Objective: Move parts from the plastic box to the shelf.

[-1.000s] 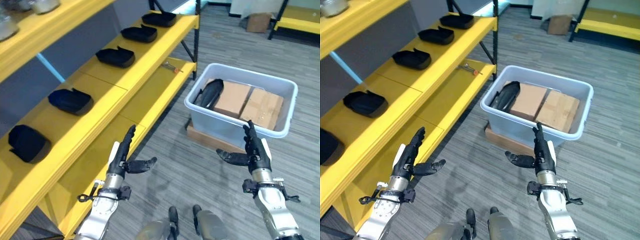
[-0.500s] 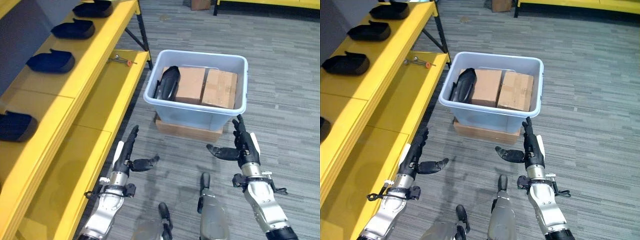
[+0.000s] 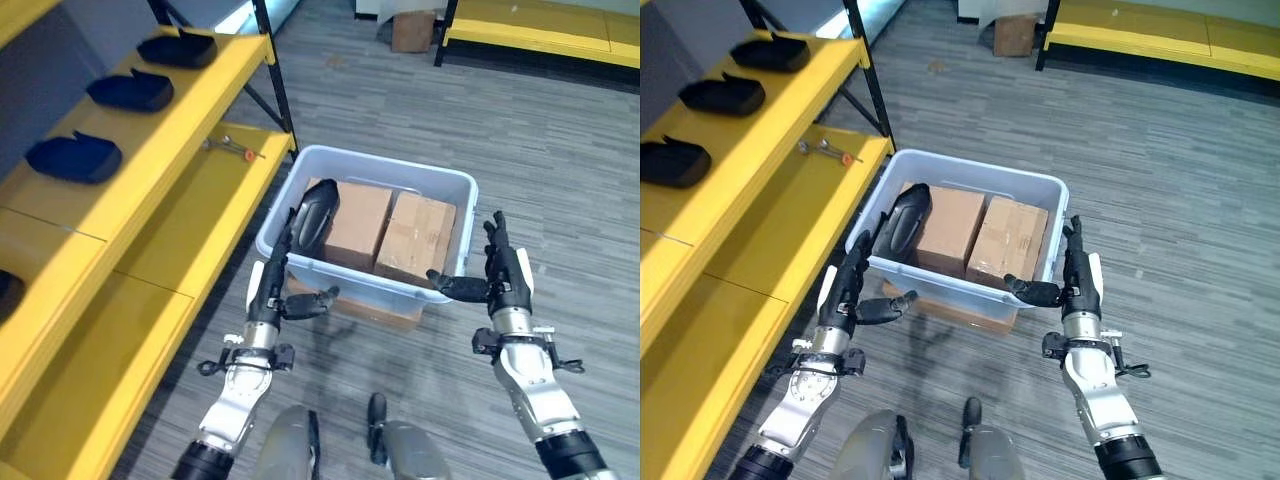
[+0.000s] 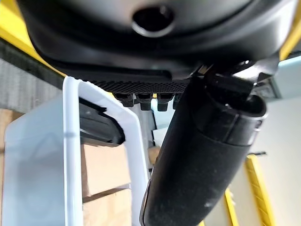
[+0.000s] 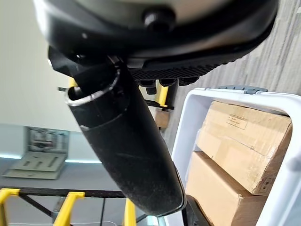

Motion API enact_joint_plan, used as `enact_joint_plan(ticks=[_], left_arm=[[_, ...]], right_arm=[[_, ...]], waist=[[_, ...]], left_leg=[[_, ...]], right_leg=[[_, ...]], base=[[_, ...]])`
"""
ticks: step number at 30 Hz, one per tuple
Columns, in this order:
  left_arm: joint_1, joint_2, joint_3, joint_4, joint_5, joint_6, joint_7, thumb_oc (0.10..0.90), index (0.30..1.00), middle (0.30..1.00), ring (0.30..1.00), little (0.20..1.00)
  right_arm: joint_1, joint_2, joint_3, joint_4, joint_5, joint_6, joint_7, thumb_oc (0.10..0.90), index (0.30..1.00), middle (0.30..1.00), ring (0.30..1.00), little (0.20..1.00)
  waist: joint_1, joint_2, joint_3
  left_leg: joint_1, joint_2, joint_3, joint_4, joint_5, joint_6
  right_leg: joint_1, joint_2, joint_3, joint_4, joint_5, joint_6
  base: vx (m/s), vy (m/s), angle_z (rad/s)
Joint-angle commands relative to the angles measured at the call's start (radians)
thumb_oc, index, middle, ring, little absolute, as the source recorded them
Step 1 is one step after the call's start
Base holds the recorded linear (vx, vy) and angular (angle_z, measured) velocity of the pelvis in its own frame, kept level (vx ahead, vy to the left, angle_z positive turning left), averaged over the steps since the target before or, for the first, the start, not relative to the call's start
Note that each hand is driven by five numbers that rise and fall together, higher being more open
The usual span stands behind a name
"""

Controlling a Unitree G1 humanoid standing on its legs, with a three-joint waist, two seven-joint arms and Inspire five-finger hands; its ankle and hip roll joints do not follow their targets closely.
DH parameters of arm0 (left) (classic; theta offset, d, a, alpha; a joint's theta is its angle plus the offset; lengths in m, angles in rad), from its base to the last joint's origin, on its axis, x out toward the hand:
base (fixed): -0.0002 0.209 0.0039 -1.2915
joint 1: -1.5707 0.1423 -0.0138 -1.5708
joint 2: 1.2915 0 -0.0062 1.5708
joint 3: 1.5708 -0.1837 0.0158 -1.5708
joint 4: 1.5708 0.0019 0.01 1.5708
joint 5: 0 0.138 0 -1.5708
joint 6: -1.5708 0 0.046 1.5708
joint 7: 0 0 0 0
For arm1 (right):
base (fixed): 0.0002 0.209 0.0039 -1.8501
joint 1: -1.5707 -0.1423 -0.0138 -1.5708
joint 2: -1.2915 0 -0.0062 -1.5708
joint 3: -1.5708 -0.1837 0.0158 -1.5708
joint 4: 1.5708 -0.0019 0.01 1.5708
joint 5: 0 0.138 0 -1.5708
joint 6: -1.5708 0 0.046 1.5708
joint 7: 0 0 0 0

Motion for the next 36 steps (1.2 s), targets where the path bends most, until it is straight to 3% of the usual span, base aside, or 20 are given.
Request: enact_joint_plan(ticks=[1,3,5,6,8,14,21,26,32,36], left_arm=[[-0.03,0.052,0.061,-0.103,-0.002,-0.085,0.069,0.9,1.0,1.0,1.0,1.0],[-0.051,0.058,0.068,-0.091,-0.007,-0.086,0.086,0.9,1.0,1.0,1.0,1.0],[-0.063,0.057,0.068,-0.08,-0.011,-0.089,0.094,0.9,1.0,1.0,1.0,1.0],[-0.062,0.053,0.074,-0.086,-0.019,-0.094,0.094,0.9,1.0,1.0,1.0,1.0],[-0.074,0.066,0.078,-0.099,-0.001,-0.095,0.102,0.9,1.0,1.0,1.0,1.0],[-0.102,0.109,0.097,-0.078,0.038,-0.094,0.14,0.9,1.0,1.0,1.0,1.0],[-0.147,0.103,0.085,-0.058,0.052,-0.095,0.168,0.9,1.0,1.0,1.0,1.0],[-0.176,0.099,0.071,-0.06,0.053,-0.098,0.168,0.9,1.0,1.0,1.0,1.0],[-0.175,0.105,0.04,-0.109,0.044,-0.104,0.142,0.9,1.0,1.0,1.0,1.0],[-0.169,0.123,0.038,-0.127,0.056,-0.104,0.139,0.9,1.0,1.0,1.0,1.0]], right_arm=[[-0.061,-0.047,-0.012,-0.071,0.002,-0.114,-0.037,0.9,1.0,1.0,1.0,1.0],[-0.069,-0.044,-0.004,-0.062,-0.001,-0.113,-0.05,0.9,1.0,1.0,1.0,1.0],[-0.074,-0.043,-0.004,-0.061,-0.004,-0.113,-0.057,0.9,1.0,1.0,1.0,1.0],[-0.076,-0.04,0.002,-0.068,-0.007,-0.113,-0.056,0.9,1.0,1.0,1.0,1.0],[-0.076,-0.028,0.008,-0.078,-0.027,-0.114,-0.06,0.9,1.0,1.0,1.0,1.0],[-0.078,0.005,0.031,-0.075,-0.03,-0.099,-0.053,0.9,1.0,1.0,1.0,1.0],[-0.15,-0.003,0.055,-0.06,-0.075,-0.088,-0.062,0.9,1.0,1.0,1.0,1.0],[-0.205,-0.048,0.064,-0.05,-0.147,-0.074,-0.072,0.9,1.0,1.0,1.0,1.0],[-0.582,-0.342,0.203,0.07,-0.374,-0.001,-0.107,0.9,1.0,1.0,1.0,1.0],[-0.741,-0.448,0.29,0.15,-0.486,0.034,-0.129,0.9,1.0,1.0,1.0,1.0]], waist=[[0.037,-0.023,-0.011],[0.058,-0.009,-0.014],[0.065,-0.003,-0.018],[0.057,0.008,-0.029],[0.066,0.019,-0.037],[0.074,-0.025,-0.026],[0.091,-0.061,-0.008],[0.097,-0.069,0.006],[0.135,-0.071,0.063],[0.151,-0.064,0.087]], left_leg=[[0.139,0.119,-0.016,-0.293,0.052,-0.026],[0.156,0.178,-0.075,-0.466,0.159,-0.063],[0.167,0.192,-0.081,-0.506,0.179,-0.084],[0.199,0.197,-0.056,-0.528,0.143,-0.085],[0.235,0.176,-0.024,-0.56,0.136,-0.095],[0.263,0.118,0.068,-0.524,0.056,-0.057],[0.228,0.09,0.091,-0.475,0.011,-0.033],[0.2,0.085,0.081,-0.463,0.008,-0.033],[0.127,0.092,0.05,-0.483,0.041,-0.055],[0.105,0.095,0.039,-0.502,0.059,-0.064]], right_leg=[[0.064,-0.057,0.037,-0.067,0.015,0.135],[0.079,-0.064,0.059,-0.07,0.0,0.152],[0.09,-0.069,0.067,-0.072,-0.008,0.16],[0.088,-0.073,0.066,-0.069,-0.018,0.169],[0.077,-0.081,0.083,-0.073,0.011,0.186],[0.074,-0.157,0.107,-0.077,0.024,0.239],[0.047,-0.186,0.109,-0.052,0.028,0.258],[0.038,-0.191,0.091,-0.049,0.029,0.26],[-0.01,-0.19,0.03,-0.051,0.028,0.252],[-0.03,-0.189,0.015,-0.048,0.024,0.251]], base=[[0.24,0.29,-0.16],[0.19,0.267,-0.12],[0.1,0.162,-0.35],[0.07,0.24,-0.54],[0.13,0.337,-0.63],[0.09,0.237,-0.3],[0.04,0.083,-0.14],[0.02,-0.004,0.11],[0.02,-0.065,0.24],[0.0,-0.058,0.1]])
